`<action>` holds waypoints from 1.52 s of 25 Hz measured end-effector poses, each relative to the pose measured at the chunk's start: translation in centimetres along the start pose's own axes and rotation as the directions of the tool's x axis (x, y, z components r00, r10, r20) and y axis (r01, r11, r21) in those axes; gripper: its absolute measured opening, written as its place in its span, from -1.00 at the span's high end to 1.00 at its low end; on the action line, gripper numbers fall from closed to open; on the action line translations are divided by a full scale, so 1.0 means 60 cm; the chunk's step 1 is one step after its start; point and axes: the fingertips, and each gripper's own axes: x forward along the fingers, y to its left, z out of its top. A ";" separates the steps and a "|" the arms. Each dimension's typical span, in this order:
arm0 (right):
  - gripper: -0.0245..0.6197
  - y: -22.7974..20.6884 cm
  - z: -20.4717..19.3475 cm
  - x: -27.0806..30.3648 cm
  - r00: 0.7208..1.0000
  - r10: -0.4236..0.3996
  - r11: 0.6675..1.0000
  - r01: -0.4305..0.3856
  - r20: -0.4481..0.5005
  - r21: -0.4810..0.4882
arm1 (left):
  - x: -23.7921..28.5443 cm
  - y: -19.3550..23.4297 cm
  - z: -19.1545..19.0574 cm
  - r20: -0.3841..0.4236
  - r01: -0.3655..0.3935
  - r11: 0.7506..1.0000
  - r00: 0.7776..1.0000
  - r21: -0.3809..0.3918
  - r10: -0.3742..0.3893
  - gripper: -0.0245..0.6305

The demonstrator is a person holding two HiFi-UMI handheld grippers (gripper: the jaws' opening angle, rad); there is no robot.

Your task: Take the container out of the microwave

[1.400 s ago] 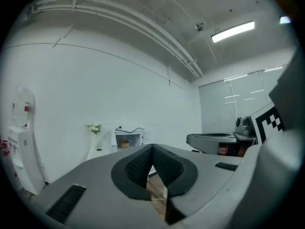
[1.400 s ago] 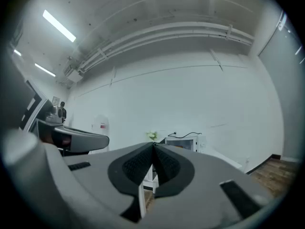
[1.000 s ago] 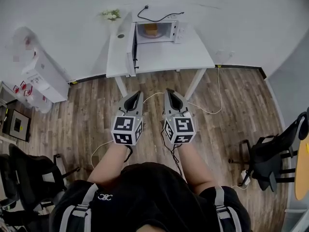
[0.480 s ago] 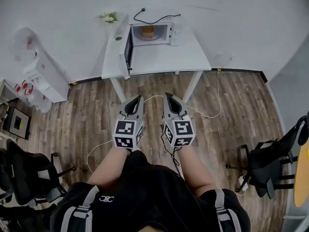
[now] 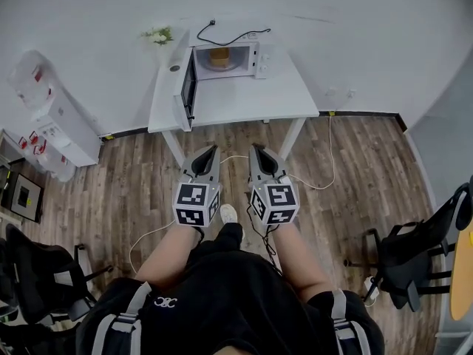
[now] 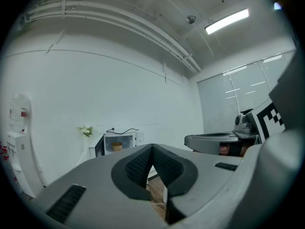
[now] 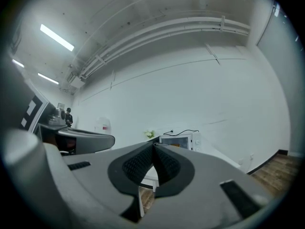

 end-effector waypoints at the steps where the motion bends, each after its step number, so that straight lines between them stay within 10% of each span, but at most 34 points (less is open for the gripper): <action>1: 0.91 -0.006 0.001 0.010 1.000 0.000 1.000 0.000 0.001 -0.005 | 0.014 0.004 0.002 0.005 0.001 1.000 1.000 -0.003 -0.001 0.88; 38: 0.91 -0.245 -0.033 0.651 0.991 0.095 0.995 -0.097 -0.090 -0.019 | 0.602 0.325 -0.007 -0.076 -0.067 0.994 0.995 -0.087 0.061 0.88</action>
